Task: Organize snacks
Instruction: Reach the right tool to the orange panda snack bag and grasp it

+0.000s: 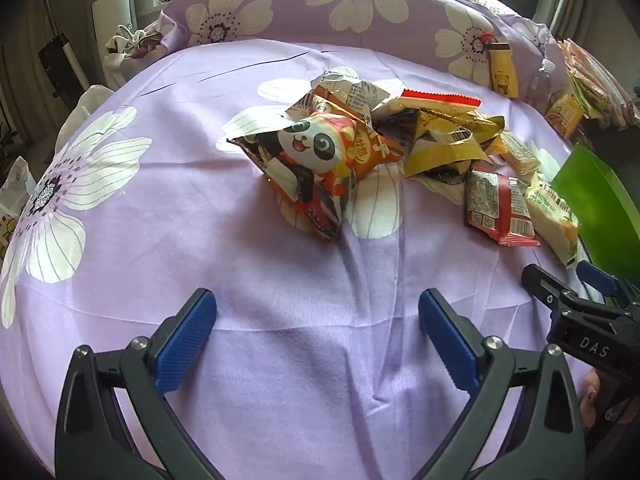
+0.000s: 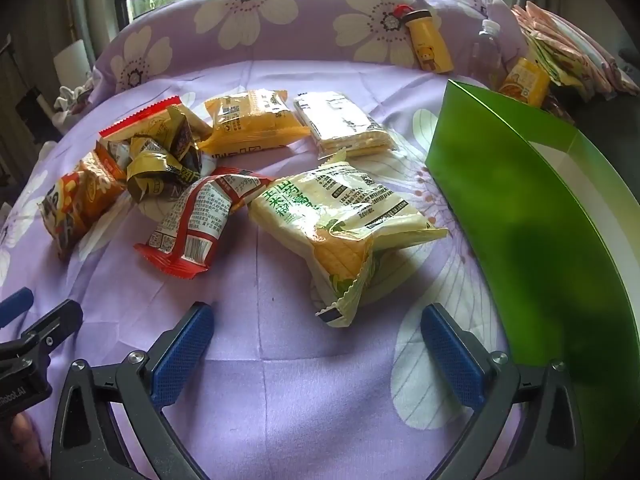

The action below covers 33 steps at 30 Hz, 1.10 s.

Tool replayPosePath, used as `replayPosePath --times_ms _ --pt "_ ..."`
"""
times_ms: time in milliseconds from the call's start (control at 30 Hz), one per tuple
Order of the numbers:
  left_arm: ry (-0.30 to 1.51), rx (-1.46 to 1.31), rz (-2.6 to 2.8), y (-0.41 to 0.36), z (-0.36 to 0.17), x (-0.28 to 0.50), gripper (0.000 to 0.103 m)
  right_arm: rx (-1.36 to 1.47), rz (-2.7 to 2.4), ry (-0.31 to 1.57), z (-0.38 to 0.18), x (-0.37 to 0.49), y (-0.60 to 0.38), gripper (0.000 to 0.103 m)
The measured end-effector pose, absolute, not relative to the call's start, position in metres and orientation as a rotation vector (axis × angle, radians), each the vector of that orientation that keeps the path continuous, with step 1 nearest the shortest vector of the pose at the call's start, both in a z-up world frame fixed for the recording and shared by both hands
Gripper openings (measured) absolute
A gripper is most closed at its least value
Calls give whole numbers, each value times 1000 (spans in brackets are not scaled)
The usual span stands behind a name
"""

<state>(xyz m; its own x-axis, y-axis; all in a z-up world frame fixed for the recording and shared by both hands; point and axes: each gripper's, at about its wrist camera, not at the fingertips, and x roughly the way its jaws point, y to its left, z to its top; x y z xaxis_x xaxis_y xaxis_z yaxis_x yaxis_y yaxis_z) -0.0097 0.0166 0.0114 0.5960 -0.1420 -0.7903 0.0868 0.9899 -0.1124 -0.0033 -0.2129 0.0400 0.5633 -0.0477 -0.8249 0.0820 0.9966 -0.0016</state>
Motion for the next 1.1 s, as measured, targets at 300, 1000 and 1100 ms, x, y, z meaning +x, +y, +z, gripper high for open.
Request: replayPosePath --times_ms 300,1000,1100 --pt "866 -185 -169 47 45 -10 94 99 37 963 70 -15 -199 93" --pt "986 -496 -232 82 35 37 64 149 498 1186 97 128 -82 90" --pt "1011 -484 -238 77 32 45 64 116 483 1236 83 143 -76 90"
